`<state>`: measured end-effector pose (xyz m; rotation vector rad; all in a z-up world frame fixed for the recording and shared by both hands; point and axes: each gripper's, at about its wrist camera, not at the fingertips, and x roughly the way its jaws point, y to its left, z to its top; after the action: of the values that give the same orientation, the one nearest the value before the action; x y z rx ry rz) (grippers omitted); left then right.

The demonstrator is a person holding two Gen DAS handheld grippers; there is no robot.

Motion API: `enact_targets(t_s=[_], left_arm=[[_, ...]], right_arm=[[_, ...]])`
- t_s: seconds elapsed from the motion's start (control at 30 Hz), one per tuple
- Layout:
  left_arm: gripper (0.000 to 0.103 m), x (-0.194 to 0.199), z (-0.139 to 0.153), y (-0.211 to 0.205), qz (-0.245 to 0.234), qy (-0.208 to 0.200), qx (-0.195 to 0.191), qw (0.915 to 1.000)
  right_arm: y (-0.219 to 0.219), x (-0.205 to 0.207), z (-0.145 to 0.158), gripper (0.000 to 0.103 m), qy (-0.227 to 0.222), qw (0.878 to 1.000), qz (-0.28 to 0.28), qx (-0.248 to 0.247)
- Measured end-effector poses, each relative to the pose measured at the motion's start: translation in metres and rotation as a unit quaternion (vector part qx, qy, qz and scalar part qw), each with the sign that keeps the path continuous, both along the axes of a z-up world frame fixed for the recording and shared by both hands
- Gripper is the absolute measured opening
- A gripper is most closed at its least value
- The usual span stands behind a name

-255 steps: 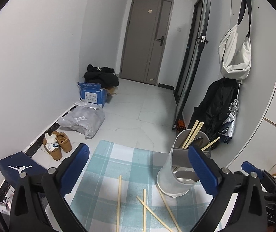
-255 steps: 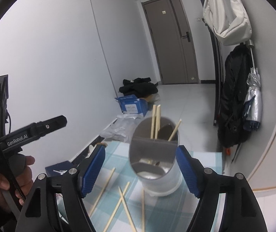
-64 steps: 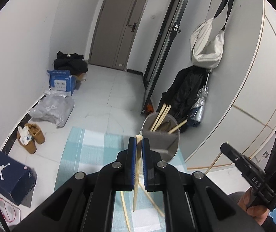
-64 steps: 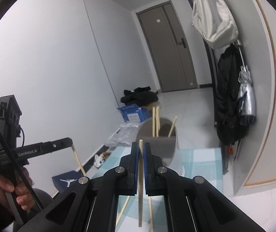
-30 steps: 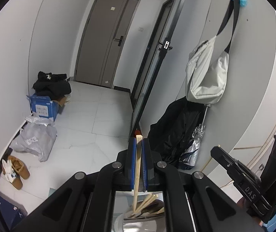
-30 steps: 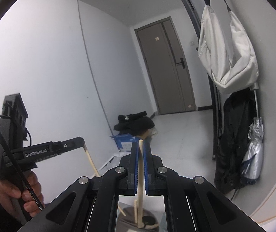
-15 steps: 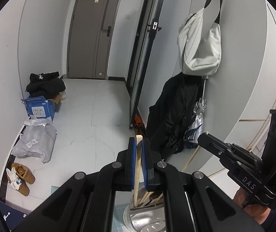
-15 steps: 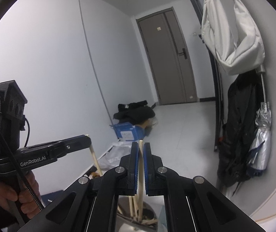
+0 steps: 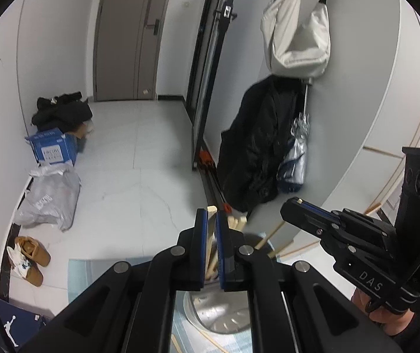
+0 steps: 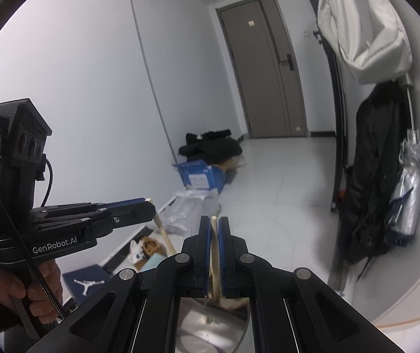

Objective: Organize utensils
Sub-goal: 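Open both grippers to drop the chopsticks into the white holder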

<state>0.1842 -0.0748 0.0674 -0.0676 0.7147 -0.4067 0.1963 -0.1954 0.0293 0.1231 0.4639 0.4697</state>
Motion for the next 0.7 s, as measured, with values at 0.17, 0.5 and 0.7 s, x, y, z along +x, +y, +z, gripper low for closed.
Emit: enact_targets(t_s=[0.17, 0.5, 0.7], left_arm=[[0.003, -0.003, -0.01, 0.005, 0.015, 0.02, -0.018, 0.9995], [0.056, -0.026, 0.008, 0.019, 0.064, 0.0, -0.027, 0.9976], [0.075, -0.044, 0.015, 0.027, 0.101, -0.021, -0.018, 0.9945]], right_arm=[[0.0, 0.002, -0.012, 0.007, 0.032, 0.999, 0.014, 0.003], [-0.012, -0.02, -0.01, 0.035, 0.04, 0.999, -0.001, 0.013], [-0.023, -0.043, 0.0, 0.05, 0.025, 0.999, -0.018, 0.019]])
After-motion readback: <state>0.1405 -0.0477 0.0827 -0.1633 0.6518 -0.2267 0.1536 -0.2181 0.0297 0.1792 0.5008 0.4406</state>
